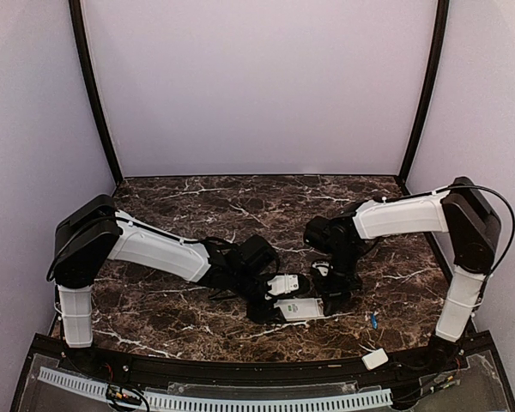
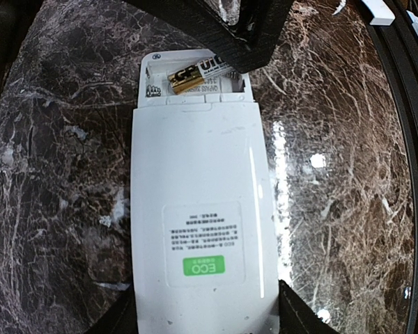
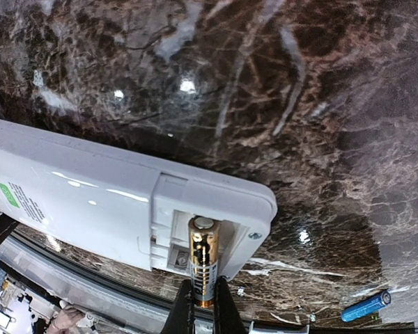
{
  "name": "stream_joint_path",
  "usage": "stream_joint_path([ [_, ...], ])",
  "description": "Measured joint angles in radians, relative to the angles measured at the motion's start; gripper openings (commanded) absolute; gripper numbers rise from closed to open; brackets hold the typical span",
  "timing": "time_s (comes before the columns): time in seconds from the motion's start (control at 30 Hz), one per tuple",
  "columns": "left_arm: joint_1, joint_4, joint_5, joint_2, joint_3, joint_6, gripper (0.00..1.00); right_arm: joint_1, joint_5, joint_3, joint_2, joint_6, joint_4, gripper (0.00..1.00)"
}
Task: Load the batteries into the remote control
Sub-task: Load the battery into the battery compartment.
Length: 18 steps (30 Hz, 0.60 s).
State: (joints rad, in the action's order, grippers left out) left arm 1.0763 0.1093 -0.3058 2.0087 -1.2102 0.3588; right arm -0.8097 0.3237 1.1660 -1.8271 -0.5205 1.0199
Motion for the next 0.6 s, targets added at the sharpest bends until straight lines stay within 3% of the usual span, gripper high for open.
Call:
stream_joint_path([
  [0.6, 0.0, -0.004, 0.0, 0.001, -0.001, 0.0, 0.06, 0.0, -0.003, 0.048, -0.043, -0.101, 0.011, 0.0],
])
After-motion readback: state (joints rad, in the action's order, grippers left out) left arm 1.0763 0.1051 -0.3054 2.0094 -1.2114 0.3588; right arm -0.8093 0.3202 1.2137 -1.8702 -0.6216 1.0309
